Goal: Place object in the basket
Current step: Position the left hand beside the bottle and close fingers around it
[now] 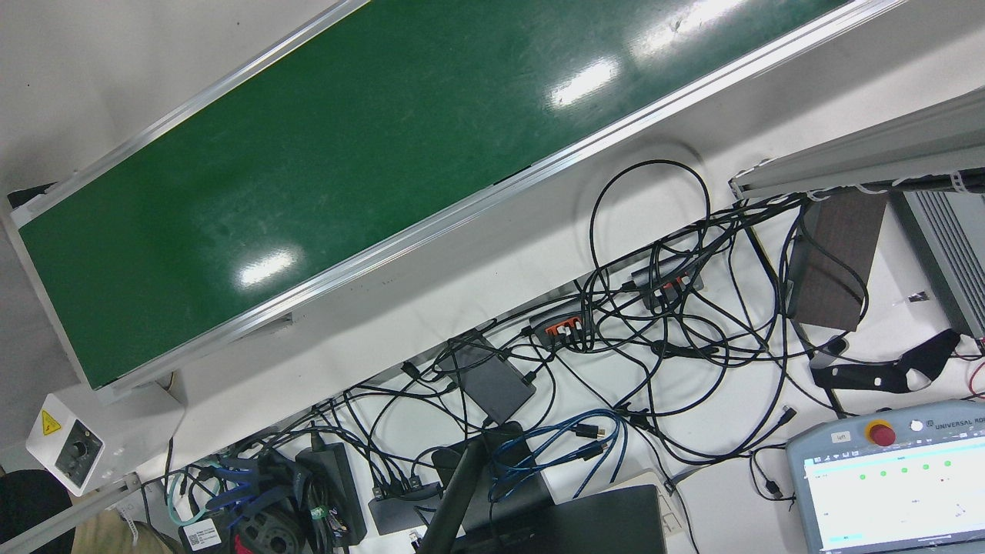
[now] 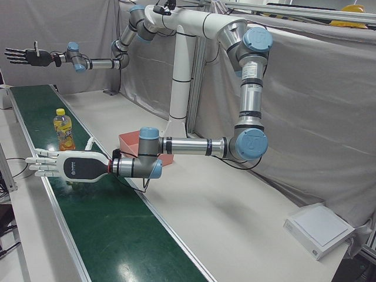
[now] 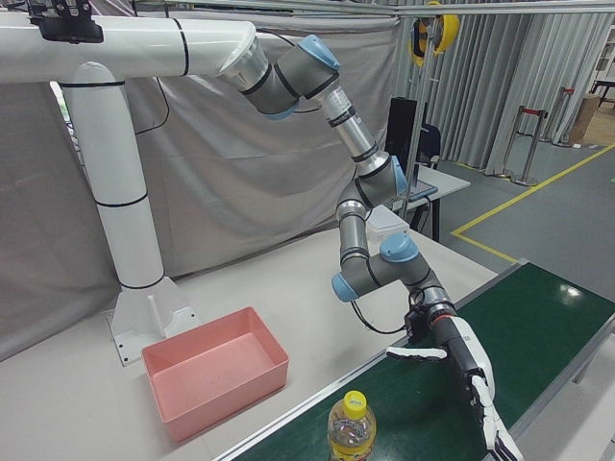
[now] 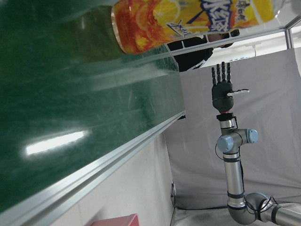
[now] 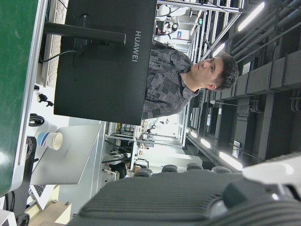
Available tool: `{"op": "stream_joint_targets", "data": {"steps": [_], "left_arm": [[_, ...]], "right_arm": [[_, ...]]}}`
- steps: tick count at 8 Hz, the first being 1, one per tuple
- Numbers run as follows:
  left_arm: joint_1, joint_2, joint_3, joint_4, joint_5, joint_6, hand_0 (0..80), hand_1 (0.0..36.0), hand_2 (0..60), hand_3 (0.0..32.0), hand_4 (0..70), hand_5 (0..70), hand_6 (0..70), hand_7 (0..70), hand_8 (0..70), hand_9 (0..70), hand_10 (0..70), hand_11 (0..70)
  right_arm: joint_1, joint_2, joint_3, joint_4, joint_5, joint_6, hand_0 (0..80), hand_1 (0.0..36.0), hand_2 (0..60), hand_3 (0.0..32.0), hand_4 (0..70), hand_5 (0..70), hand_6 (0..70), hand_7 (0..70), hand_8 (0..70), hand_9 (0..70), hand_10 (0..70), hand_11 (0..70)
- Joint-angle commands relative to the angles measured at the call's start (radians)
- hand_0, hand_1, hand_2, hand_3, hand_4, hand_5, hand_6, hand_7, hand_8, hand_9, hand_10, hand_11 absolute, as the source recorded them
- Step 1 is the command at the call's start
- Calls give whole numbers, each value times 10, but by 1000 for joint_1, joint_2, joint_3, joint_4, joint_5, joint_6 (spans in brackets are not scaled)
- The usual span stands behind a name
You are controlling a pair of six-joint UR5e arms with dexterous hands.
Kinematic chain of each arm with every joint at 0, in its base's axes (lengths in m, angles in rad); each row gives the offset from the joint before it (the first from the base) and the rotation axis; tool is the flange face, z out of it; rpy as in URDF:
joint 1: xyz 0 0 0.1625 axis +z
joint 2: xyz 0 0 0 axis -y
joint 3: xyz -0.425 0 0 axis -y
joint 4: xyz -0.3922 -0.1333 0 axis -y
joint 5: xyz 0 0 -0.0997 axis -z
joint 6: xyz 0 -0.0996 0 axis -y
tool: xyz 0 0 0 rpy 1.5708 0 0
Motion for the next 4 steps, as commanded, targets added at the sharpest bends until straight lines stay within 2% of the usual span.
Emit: {"op": "stream_joint_targets", "data": {"steps": [1, 4], "left_arm": [[22, -24, 8, 4, 4, 8, 539, 85, 0, 0, 108, 155, 0, 25, 22, 36, 19, 43], [50, -46, 11, 7, 4, 6, 543, 102, 0, 0, 105, 164, 0, 18, 16, 37, 21, 47]], "right_arm": [[0, 0, 0, 0, 0, 0, 0, 0, 0, 0, 0, 0, 0, 0, 0, 0, 0, 0], [0, 0, 0, 0, 0, 0, 0, 0, 0, 0, 0, 0, 0, 0, 0, 0, 0, 0]]}}
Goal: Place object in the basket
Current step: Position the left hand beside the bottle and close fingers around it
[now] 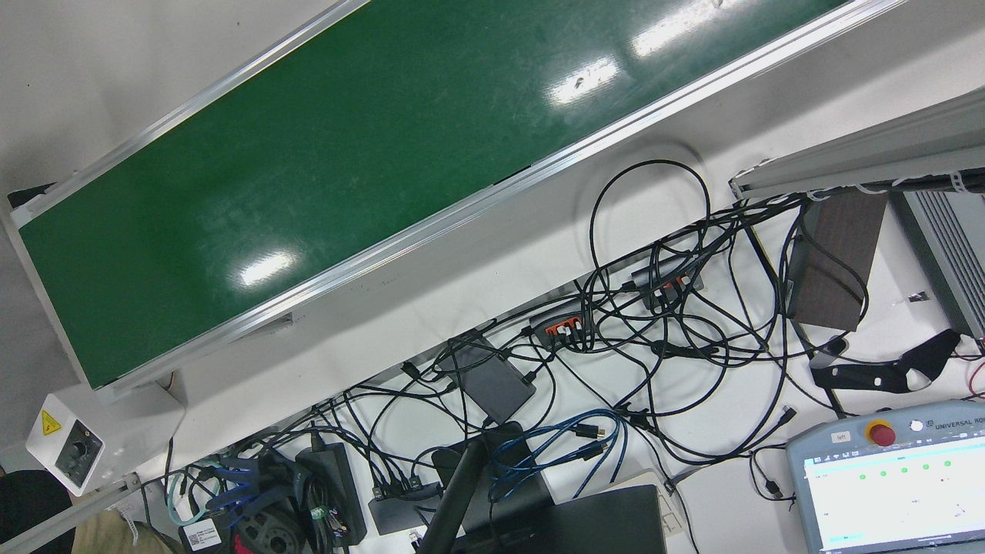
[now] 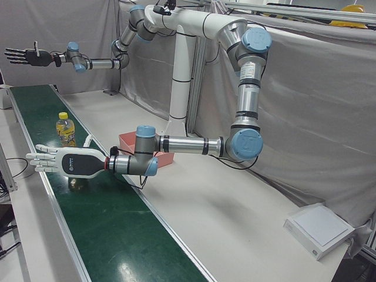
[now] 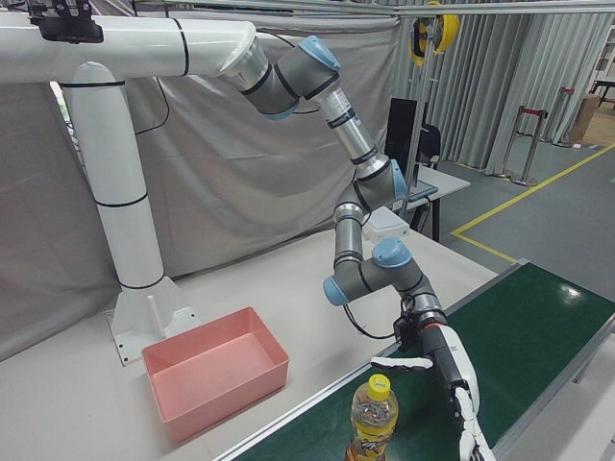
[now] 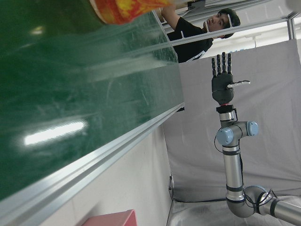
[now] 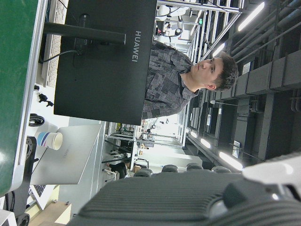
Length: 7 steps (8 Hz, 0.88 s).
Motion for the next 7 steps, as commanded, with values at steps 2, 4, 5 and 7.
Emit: {"op": "stream_joint_targets", "data": {"steps": [2, 4, 5, 7], "left_arm": [[22, -15, 1, 2, 0, -1, 543, 95, 0, 0, 103, 169, 0, 15, 19, 36, 25, 52], [22, -22, 0, 2, 2, -1, 548, 103, 0, 0, 113, 186, 0, 25, 22, 42, 23, 49], [22, -22, -2, 2, 2, -1, 546, 101, 0, 0, 115, 191, 0, 25, 26, 46, 21, 47], [22, -37, -8, 54, 0, -2, 550, 121, 0, 0, 123, 281, 0, 41, 73, 117, 70, 118]], "right_arm": [[0, 0, 0, 0, 0, 0, 0, 0, 0, 0, 0, 0, 0, 0, 0, 0, 0, 0], [0, 0, 0, 0, 0, 0, 0, 0, 0, 0, 0, 0, 0, 0, 0, 0, 0, 0], [0, 0, 0, 0, 0, 0, 0, 0, 0, 0, 0, 0, 0, 0, 0, 0, 0, 0], [0, 0, 0, 0, 0, 0, 0, 0, 0, 0, 0, 0, 0, 0, 0, 0, 0, 0]]}}
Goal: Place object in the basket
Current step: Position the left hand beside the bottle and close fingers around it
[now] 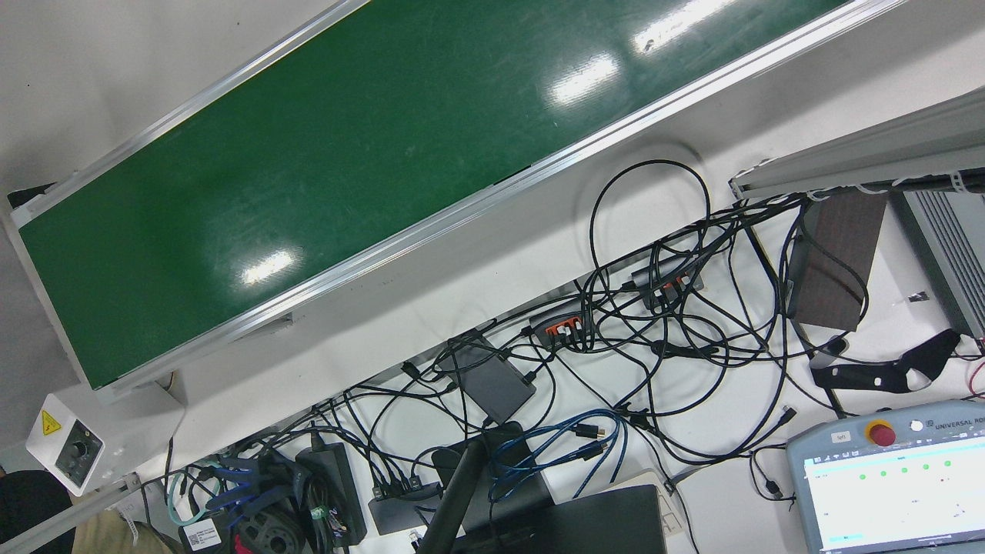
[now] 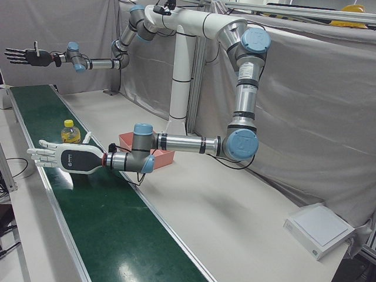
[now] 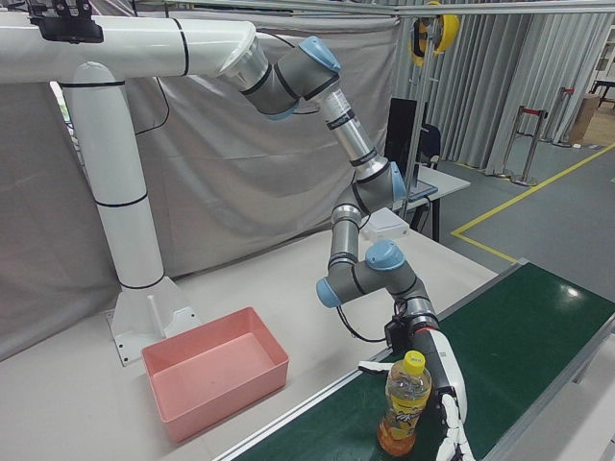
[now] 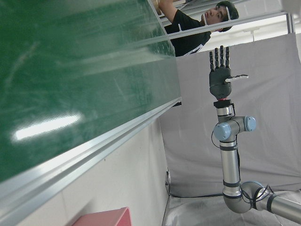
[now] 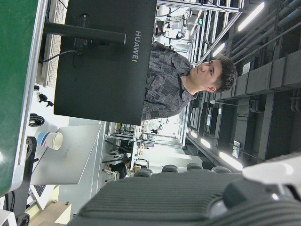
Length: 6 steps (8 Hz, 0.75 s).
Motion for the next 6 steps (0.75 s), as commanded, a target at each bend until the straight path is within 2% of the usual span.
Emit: {"op": "stream_joint_targets", "data": {"steps": [1, 2, 3, 4, 5, 6], "left_arm": [[1, -33, -4, 43, 0, -3, 596, 155, 0, 0, 298, 501, 96, 211, 208, 324, 433, 626], [1, -35, -8, 43, 2, -4, 636, 141, 55, 0, 700, 700, 437, 656, 500, 692, 700, 700], [1, -46, -12, 43, 21, -6, 616, 123, 270, 0, 700, 700, 700, 700, 700, 700, 700, 700], [1, -73, -17, 43, 47, -7, 584, 146, 546, 0, 700, 700, 700, 700, 700, 700, 700, 700], [5, -89, -29, 43, 49, -9, 556, 172, 600, 0, 700, 700, 700, 700, 700, 700, 700, 700], [51, -95, -73, 52, 51, -10, 543, 178, 600, 0, 700, 700, 700, 700, 700, 700, 700, 700]], "right_arm": [[0, 0, 0, 0, 0, 0, 0, 0, 0, 0, 0, 0, 0, 0, 0, 0, 0, 0], [0, 0, 0, 0, 0, 0, 0, 0, 0, 0, 0, 0, 0, 0, 0, 0, 0, 0], [0, 0, 0, 0, 0, 0, 0, 0, 0, 0, 0, 0, 0, 0, 0, 0, 0, 0], [0, 0, 0, 0, 0, 0, 0, 0, 0, 0, 0, 0, 0, 0, 0, 0, 0, 0], [0, 0, 0, 0, 0, 0, 0, 0, 0, 0, 0, 0, 0, 0, 0, 0, 0, 0], [0, 0, 0, 0, 0, 0, 0, 0, 0, 0, 0, 0, 0, 0, 0, 0, 0, 0]]}}
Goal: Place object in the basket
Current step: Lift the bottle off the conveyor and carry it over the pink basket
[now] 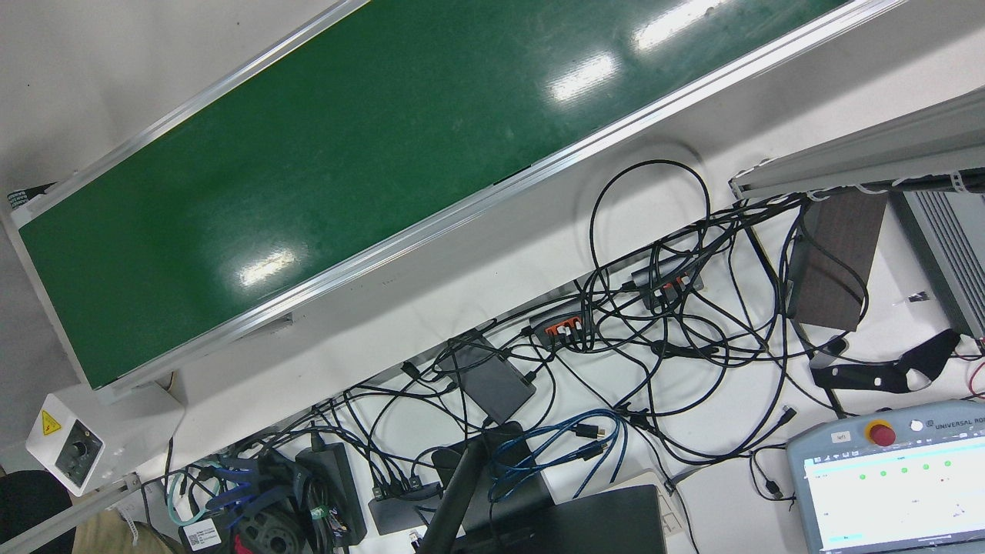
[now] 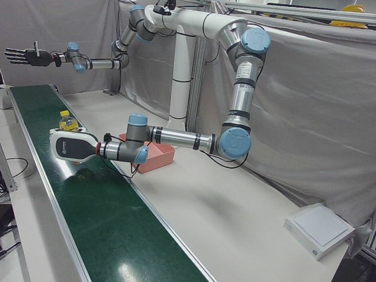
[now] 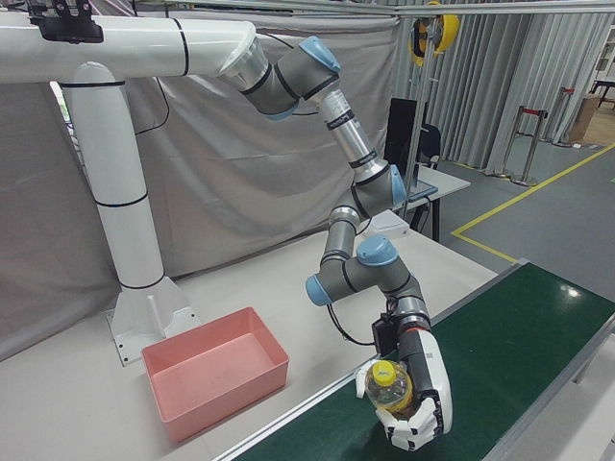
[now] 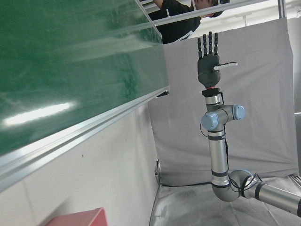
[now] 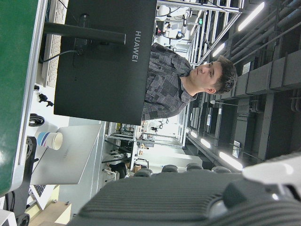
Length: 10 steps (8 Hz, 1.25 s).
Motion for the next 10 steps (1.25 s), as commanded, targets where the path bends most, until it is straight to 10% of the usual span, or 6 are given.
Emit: {"op": "stream_joint_targets", "data": {"steps": [1, 10], "left_arm": [[94, -24, -109, 29, 13, -6, 541, 182, 600, 0, 700, 700, 700, 700, 700, 700, 700, 700], [400, 218, -428, -32, 13, 26, 558, 157, 600, 0, 700, 700, 700, 700, 700, 700, 700, 700]], "right_arm": [[0, 0, 0, 0, 0, 0, 0, 0, 0, 0, 0, 0, 0, 0, 0, 0, 0, 0], [0, 0, 0, 0, 0, 0, 0, 0, 0, 0, 0, 0, 0, 0, 0, 0, 0, 0]]}}
